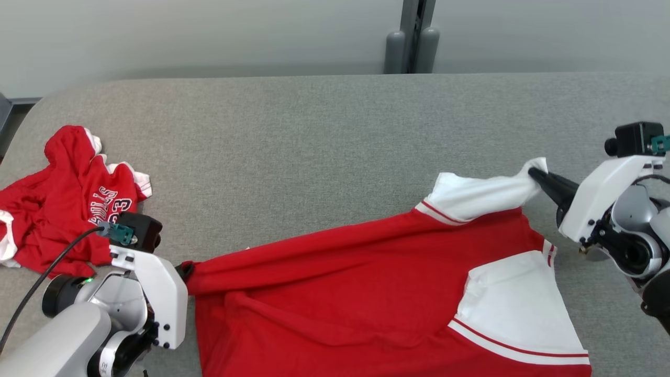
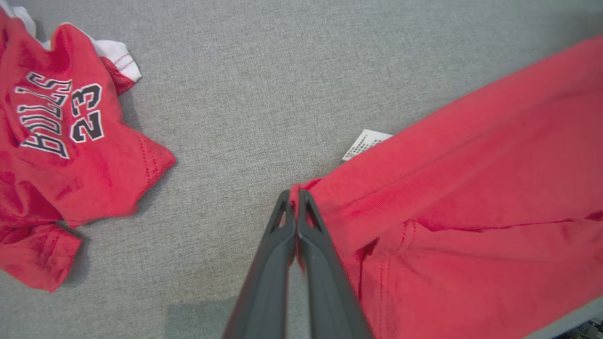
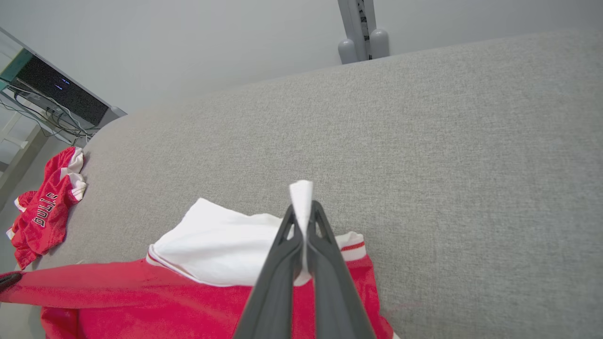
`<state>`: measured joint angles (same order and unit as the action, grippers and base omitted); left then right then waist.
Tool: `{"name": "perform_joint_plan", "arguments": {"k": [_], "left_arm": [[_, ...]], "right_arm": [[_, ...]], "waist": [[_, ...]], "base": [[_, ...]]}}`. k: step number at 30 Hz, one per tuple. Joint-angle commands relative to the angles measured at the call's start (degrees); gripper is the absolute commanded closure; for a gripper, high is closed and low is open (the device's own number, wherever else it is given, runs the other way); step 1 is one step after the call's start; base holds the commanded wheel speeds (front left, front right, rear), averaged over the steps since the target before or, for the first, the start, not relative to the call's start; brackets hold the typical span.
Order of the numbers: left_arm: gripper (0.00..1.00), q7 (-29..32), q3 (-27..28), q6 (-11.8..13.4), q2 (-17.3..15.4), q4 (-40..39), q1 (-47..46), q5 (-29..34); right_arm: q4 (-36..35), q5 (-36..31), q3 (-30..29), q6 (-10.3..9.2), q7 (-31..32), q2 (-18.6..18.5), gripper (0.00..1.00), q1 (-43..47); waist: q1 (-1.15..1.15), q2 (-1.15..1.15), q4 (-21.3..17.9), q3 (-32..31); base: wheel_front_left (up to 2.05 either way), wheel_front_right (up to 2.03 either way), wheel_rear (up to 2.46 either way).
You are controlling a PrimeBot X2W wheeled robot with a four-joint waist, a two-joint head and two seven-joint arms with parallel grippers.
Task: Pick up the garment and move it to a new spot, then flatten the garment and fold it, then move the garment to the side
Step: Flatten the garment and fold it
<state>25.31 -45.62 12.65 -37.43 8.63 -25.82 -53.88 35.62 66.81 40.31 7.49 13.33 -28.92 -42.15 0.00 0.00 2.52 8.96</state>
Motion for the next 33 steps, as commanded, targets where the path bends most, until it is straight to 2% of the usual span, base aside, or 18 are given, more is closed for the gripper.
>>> {"name": "perform_joint_plan", "arguments": {"k": [1,15,26,27,29,30,31,32,33], "left_arm": [[1.0,0.5,-0.1,0.3,-0.7,-0.4,0.9,-0.3],[1.0,7.1,-2.7,2.6,-4.2,-7.1,4.8,-1.7],[1.0,9.0,-4.3,3.6,-4.3,-8.2,6.9,-2.4],[0.98,9.3,-4.4,3.6,-4.3,-8.1,7.1,-2.5],[0.57,9.5,-4.8,3.9,-4.2,-7.9,7.5,-2.4],[0.36,9.8,-5.1,3.9,-4.2,-7.7,7.7,-2.3],[0.0,9.8,-5.2,3.9,-4.1,-7.7,7.8,-2.4],[0.0,9.8,-5.3,3.8,-3.9,-7.6,7.8,-2.5],[0.0,9.7,-5.3,3.7,-3.8,-7.5,7.8,-2.6]], "right_arm": [[-0.5,0.2,0.2,0.01,0.6,-0.7,1.0,1.3],[-7.5,-1.6,-1.9,0.01,8.3,-4.3,1.0,11.4],[-11.8,-5.9,-8.1,0.01,15.0,-2.2,1.0,20.2],[-11.9,-6.5,-8.7,0.01,16.0,-1.9,1.0,21.0],[-12.3,-8.0,-10.3,0.01,17.4,-1.0,1.0,22.3],[-12.2,-8.8,-11.1,0.01,18.3,-0.6,0.73,23.1],[-12.2,-9.6,-11.7,0.01,19.3,-0.4,0.54,23.9],[-12.4,-10.3,-12.6,0.01,20.1,0.0,0.34,24.5],[-12.7,-10.8,-13.5,0.01,20.9,0.7,0.03,25.2]], "waist": [[0.0,0.0,-0.6,-0.7],[0.0,0.0,-1.1,-3.0],[0.0,0.0,-1.2,-4.6],[0.0,0.0,-1.2,-4.7],[0.0,0.0,-1.2,-5.0],[0.0,0.0,-1.2,-5.1],[0.0,0.0,-1.2,-5.2],[0.0,0.0,-1.2,-5.3],[0.0,0.0,-1.2,-5.5]], "base": [[0.0,0.0,0.0],[0.0,0.0,0.0],[0.0,0.0,0.0],[0.0,0.0,0.0],[0.0,0.0,0.0],[0.0,0.0,0.0],[0.0,0.0,0.0],[0.0,0.0,0.0],[0.0,0.0,0.0]]}}
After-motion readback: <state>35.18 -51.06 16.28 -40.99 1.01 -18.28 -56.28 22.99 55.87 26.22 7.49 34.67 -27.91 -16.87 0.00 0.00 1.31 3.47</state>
